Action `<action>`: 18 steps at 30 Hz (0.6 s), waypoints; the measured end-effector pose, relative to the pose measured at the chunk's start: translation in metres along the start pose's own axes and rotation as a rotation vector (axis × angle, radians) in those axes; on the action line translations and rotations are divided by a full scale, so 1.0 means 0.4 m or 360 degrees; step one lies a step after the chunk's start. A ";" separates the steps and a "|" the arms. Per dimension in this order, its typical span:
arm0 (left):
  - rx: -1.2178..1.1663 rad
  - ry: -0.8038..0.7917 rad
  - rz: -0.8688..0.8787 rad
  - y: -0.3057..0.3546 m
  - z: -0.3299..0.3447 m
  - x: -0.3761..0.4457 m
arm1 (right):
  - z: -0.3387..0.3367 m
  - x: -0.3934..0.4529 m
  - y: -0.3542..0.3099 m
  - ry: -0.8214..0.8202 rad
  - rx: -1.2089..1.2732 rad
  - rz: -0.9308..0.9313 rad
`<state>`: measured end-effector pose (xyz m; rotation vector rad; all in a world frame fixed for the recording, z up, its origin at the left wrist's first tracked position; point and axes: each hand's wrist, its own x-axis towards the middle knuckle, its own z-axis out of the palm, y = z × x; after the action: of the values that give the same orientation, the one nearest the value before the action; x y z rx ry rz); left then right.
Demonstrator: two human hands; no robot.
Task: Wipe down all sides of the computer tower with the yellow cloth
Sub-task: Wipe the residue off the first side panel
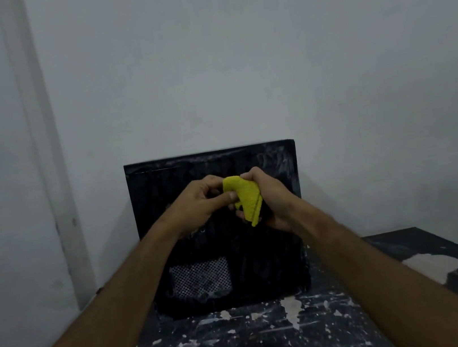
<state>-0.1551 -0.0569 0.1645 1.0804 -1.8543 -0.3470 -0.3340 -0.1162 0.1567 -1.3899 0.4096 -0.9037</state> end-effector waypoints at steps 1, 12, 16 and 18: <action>0.0082 -0.0024 0.0002 0.001 0.001 0.007 | -0.007 0.007 -0.004 0.0086 -0.0097 -0.0058; 0.0449 -0.0063 -0.0103 0.028 0.003 0.084 | -0.168 0.037 -0.043 0.0542 -0.0830 -0.0561; 0.0572 0.0036 -0.0176 0.030 -0.055 0.085 | -0.245 0.026 -0.070 0.0782 -0.1004 -0.0686; 0.0605 0.0115 -0.0172 0.027 -0.086 0.083 | -0.281 0.020 -0.081 0.0867 -0.1026 -0.0686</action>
<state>-0.1383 -0.0705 0.2085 1.4335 -1.8437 -0.0131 -0.4206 -0.1941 0.1693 -1.8458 0.8911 -1.6114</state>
